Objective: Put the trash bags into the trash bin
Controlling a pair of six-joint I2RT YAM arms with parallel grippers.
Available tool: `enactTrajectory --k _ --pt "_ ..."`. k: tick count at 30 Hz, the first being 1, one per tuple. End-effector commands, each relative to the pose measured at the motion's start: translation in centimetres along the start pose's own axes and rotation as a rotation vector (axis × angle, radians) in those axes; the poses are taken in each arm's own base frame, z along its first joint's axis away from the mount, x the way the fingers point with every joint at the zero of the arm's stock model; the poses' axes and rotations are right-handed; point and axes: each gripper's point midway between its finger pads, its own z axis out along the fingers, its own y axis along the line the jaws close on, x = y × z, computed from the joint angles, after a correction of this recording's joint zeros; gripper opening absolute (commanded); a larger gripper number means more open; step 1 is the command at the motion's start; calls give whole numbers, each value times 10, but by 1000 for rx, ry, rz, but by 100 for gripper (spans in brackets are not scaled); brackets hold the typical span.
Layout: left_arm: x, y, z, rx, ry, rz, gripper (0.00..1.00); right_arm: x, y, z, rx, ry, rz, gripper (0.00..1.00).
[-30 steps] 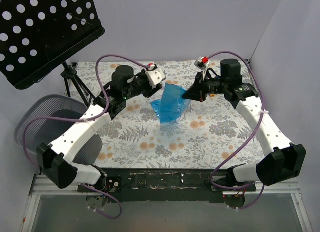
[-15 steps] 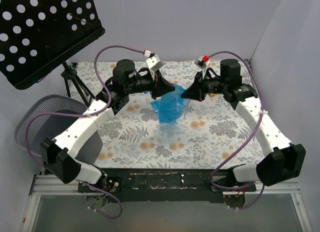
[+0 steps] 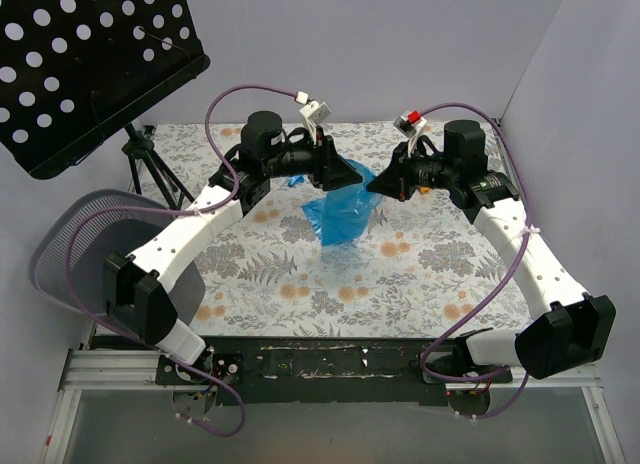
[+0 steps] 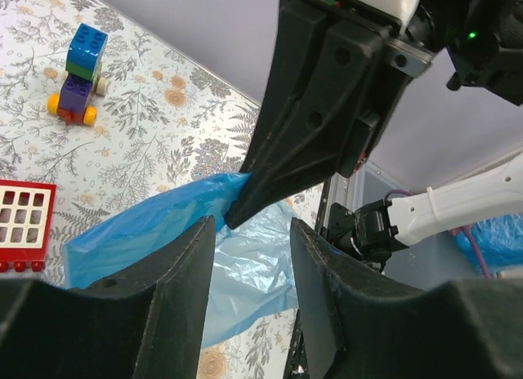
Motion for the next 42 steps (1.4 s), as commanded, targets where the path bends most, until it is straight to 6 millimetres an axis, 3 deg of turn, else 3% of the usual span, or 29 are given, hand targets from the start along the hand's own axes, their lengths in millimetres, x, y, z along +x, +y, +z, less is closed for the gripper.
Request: enactTrajectory --k 1,7,13,26,39,42 --pt "-25 -4 6 27 -52 -20 41 -16 5 -7 13 -51 -73 1" --pt "-26 5 20 46 -52 -29 40 -18 4 -6 17 -56 -76 1" --pt "-29 7 27 81 -57 7 33 -18 4 -5 18 -56 -75 1" --pt "-18 7 30 138 -21 62 0 -16 1 -2 20 -56 -57 1" --pt "-12 35 8 -27 17 142 0 -14 -7 -11 52 -51 -37 1" --pt "-11 31 5 -13 18 145 0 -10 -4 -10 35 -48 -29 1"
